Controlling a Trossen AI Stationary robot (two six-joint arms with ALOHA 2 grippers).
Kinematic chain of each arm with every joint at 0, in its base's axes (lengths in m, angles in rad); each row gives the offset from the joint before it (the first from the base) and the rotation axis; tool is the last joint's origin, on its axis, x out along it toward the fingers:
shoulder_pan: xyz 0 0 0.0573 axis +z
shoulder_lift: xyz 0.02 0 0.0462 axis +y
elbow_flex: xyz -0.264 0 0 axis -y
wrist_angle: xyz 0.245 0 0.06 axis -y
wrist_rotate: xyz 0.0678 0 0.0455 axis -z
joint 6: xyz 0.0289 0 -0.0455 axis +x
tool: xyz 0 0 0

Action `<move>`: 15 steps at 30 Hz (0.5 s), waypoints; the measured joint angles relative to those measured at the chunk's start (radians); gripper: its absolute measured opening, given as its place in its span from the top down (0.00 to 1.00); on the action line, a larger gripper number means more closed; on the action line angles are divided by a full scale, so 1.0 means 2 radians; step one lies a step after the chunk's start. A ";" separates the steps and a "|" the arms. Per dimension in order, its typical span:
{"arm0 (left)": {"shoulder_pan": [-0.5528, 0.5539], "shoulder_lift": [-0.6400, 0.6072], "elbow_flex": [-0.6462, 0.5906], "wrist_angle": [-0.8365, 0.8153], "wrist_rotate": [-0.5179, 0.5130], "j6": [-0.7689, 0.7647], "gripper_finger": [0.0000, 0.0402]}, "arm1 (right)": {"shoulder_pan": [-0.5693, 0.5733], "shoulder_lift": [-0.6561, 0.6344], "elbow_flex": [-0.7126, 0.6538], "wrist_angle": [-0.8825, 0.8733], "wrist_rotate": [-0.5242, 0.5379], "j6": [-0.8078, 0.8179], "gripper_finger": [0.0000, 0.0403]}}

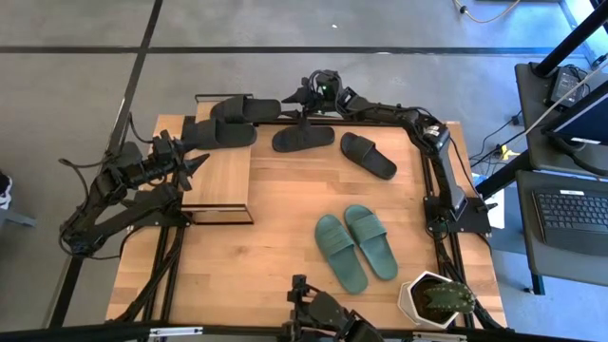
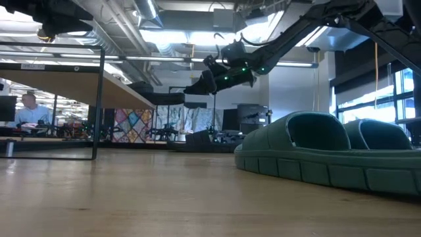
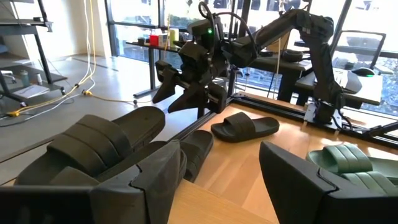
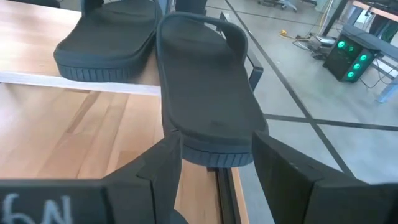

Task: Pick and place slides into the shelf
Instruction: Put the black slipper on the shelf

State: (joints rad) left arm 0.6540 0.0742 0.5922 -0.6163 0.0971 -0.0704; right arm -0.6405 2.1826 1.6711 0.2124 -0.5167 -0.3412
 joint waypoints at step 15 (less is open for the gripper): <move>0.000 0.000 0.000 0.000 0.000 0.000 0.47 | 0.009 0.014 0.001 0.008 0.000 0.004 0.52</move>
State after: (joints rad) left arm 0.6535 0.0746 0.5922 -0.6163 0.0971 -0.0712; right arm -0.6227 2.2116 1.6722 0.2277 -0.5171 -0.3328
